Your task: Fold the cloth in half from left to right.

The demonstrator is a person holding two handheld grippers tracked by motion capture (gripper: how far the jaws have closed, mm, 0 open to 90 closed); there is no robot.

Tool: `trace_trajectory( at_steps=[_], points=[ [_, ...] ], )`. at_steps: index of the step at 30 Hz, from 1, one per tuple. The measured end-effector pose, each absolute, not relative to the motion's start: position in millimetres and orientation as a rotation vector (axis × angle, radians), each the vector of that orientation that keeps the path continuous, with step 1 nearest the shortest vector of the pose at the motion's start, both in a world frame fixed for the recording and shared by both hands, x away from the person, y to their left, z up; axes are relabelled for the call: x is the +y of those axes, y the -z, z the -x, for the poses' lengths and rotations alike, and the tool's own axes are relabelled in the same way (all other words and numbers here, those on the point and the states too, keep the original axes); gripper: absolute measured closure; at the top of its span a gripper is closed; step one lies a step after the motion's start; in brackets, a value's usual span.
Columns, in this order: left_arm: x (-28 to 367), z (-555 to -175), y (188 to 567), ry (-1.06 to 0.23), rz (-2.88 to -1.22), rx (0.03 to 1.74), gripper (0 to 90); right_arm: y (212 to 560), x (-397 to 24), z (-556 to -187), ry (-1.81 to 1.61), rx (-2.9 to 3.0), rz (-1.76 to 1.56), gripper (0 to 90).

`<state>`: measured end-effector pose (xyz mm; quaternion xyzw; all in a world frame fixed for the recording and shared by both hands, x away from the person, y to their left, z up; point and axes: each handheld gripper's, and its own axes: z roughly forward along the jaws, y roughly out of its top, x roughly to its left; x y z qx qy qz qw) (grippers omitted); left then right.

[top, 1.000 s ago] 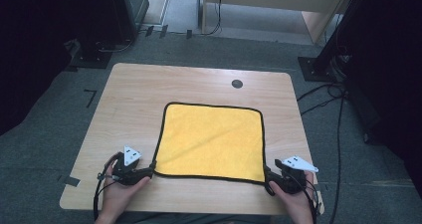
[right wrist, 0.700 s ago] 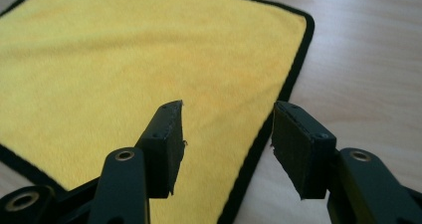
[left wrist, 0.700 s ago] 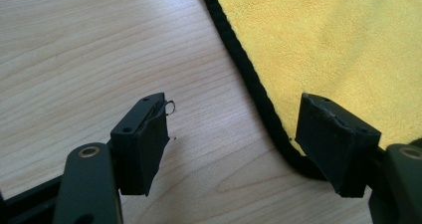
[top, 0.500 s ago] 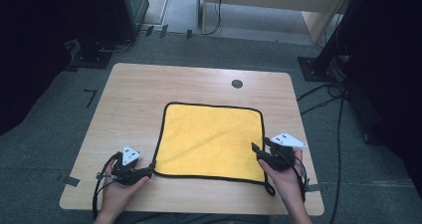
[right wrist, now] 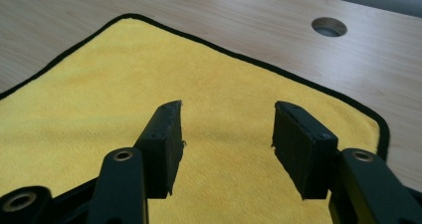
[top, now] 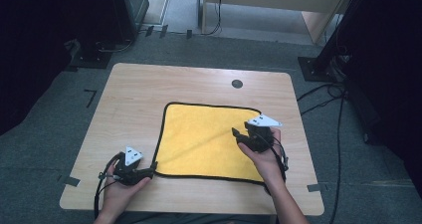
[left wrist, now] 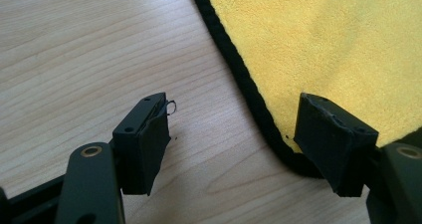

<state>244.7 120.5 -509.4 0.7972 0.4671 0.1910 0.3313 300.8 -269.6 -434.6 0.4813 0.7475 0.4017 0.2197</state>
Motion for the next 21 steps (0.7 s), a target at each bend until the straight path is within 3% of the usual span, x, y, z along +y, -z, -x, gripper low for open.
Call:
trace_trajectory(
  at_steps=[11, 21],
  points=[
    [118, -245, 511, -0.506, -2.111, 1.208, 30.7, 426, -234, -332, -1.186, 2.104, -1.323, 46.8],
    [118, -243, 512, -0.480, -2.114, 1.183, 38.6, 425, -183, -361, -1.199, 2.153, -1.271, 51.3]
  ],
)
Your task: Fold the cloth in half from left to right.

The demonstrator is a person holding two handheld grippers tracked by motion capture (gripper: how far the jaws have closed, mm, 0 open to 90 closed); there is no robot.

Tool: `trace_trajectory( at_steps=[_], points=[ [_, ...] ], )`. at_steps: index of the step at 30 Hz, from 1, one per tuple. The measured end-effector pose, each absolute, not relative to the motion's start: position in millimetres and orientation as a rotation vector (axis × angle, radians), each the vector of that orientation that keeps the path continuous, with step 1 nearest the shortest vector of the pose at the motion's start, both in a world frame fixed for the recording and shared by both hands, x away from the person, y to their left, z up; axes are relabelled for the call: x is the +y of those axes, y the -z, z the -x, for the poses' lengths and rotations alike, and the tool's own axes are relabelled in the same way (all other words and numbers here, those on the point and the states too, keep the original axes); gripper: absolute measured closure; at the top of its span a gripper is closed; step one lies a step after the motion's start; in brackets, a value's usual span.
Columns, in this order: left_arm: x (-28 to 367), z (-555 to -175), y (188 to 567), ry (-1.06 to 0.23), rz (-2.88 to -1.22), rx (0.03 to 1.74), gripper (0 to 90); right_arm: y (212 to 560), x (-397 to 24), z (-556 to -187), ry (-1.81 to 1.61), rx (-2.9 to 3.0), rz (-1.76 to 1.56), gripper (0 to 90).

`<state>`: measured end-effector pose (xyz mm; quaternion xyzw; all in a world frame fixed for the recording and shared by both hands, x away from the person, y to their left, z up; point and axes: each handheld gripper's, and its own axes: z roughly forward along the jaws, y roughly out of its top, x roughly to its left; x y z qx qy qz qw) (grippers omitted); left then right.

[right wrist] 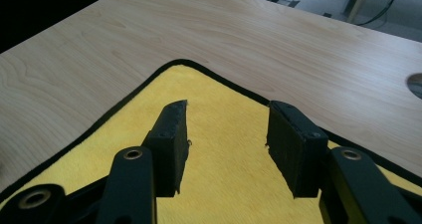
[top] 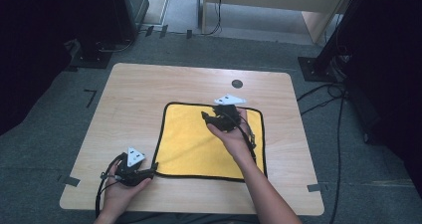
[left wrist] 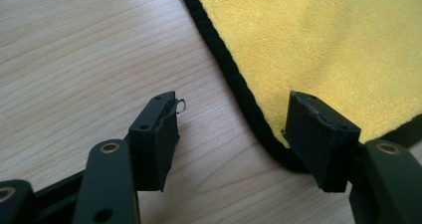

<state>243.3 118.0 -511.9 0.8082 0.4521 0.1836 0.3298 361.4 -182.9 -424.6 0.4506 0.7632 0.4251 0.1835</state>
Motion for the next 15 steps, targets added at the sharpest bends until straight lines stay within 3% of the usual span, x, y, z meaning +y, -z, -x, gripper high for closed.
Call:
trace_trajectory(
  at_steps=[15],
  points=[
    [118, -238, 510, -0.431, -2.138, 1.134, 50.2, 463, -86, -417, -1.102, 2.233, -1.249, 54.9]
  ],
)
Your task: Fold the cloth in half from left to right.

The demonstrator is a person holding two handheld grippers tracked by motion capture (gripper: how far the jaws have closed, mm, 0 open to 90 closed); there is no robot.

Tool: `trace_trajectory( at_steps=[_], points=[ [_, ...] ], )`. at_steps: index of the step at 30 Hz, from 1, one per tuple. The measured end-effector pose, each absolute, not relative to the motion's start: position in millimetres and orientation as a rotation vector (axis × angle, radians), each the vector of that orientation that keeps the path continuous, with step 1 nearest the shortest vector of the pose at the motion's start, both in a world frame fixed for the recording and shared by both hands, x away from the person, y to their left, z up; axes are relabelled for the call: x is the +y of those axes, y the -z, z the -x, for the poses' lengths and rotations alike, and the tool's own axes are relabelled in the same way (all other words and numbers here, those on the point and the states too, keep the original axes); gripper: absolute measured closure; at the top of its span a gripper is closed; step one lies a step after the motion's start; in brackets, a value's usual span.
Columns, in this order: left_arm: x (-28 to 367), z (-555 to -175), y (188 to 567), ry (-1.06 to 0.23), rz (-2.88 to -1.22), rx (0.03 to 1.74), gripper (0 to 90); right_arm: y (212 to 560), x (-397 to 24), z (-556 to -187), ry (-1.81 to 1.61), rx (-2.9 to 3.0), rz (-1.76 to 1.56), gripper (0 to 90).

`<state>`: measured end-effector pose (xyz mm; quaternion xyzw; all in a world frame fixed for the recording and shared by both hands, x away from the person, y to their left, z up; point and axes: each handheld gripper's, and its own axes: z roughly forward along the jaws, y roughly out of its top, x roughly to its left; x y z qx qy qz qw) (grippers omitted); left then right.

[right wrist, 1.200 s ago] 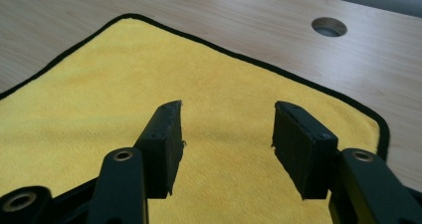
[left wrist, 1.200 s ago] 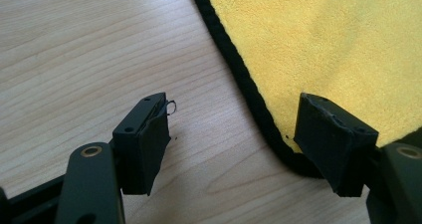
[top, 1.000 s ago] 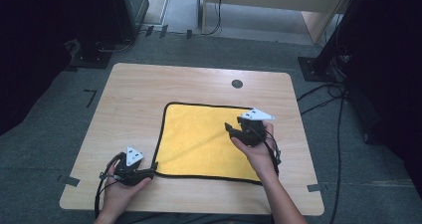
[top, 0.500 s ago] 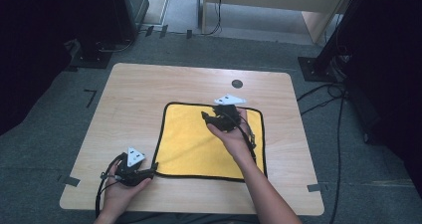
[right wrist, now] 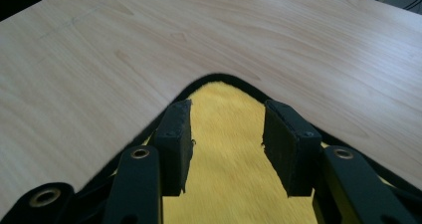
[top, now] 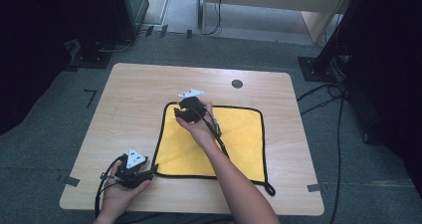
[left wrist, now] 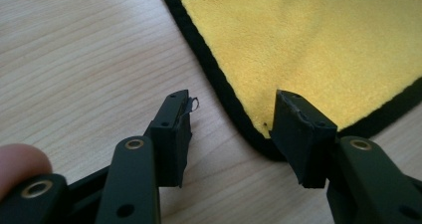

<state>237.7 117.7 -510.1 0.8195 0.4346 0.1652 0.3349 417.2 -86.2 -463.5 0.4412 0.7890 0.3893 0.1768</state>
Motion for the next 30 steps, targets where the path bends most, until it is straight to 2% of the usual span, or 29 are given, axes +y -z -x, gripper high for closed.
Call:
trace_trajectory(
  at_steps=[11, 14, 16, 21, 24, 30],
  points=[
    [117, -233, 510, -0.421, -2.147, 1.122, 52.8, 494, -49, -456, -1.055, 2.250, -1.434, 53.3],
    [116, -233, 509, -0.413, -2.151, 1.111, 57.1, 504, -44, -465, -0.998, 2.250, -1.463, 53.6],
    [115, -232, 509, -0.397, -2.153, 1.094, 64.1, 507, -40, -468, -0.976, 2.225, -1.460, 60.8],
    [113, -231, 508, -0.374, -2.171, 1.062, 83.0, 509, -38, -471, -0.933, 2.183, -1.406, 88.9],
    [117, -233, 505, -0.350, -2.171, 1.060, 89.0, 509, -40, -476, -0.965, 2.189, -1.444, 90.0],
    [129, -232, 494, -0.417, -2.124, 1.071, 90.0, 496, -28, -486, -1.016, 2.227, -1.365, 90.0]
  ],
)
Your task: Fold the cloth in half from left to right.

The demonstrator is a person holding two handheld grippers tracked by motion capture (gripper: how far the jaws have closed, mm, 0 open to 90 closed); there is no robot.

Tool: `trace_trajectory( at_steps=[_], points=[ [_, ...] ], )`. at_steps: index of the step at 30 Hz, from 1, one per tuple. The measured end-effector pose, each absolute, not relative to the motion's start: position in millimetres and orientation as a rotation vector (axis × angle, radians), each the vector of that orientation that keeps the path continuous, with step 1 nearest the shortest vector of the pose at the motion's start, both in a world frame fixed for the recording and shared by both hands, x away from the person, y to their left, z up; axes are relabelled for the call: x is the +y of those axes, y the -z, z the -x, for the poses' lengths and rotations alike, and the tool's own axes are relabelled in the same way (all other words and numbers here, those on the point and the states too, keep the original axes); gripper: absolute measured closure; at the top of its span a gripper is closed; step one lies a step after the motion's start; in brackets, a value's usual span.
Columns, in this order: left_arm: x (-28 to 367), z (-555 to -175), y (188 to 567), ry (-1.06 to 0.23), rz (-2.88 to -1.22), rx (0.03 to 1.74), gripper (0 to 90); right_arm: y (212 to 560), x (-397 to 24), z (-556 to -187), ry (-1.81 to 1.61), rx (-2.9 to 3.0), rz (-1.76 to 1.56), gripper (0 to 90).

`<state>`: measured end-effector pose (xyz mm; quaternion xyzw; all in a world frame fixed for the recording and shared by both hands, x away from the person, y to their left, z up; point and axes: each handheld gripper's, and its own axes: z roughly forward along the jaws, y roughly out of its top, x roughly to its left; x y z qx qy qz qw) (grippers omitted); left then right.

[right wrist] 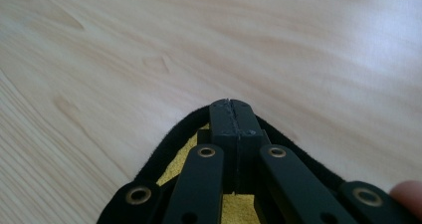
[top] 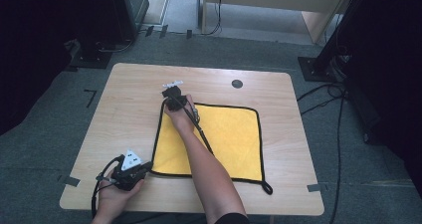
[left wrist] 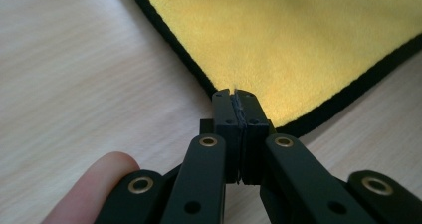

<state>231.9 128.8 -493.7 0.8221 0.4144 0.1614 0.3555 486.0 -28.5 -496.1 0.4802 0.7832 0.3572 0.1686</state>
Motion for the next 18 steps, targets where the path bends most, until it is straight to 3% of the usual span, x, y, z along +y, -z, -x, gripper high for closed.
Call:
trace_trajectory(
  at_steps=[7, 18],
  points=[
    [130, -227, 461, -0.519, -1.996, 1.058, 90.0, 457, -26, -494, -1.195, 2.173, -1.324, 90.0],
    [18, -221, 451, -0.425, -2.091, 0.800, 90.0, 440, -130, -470, -1.221, 2.137, -1.279, 90.0]
  ],
)
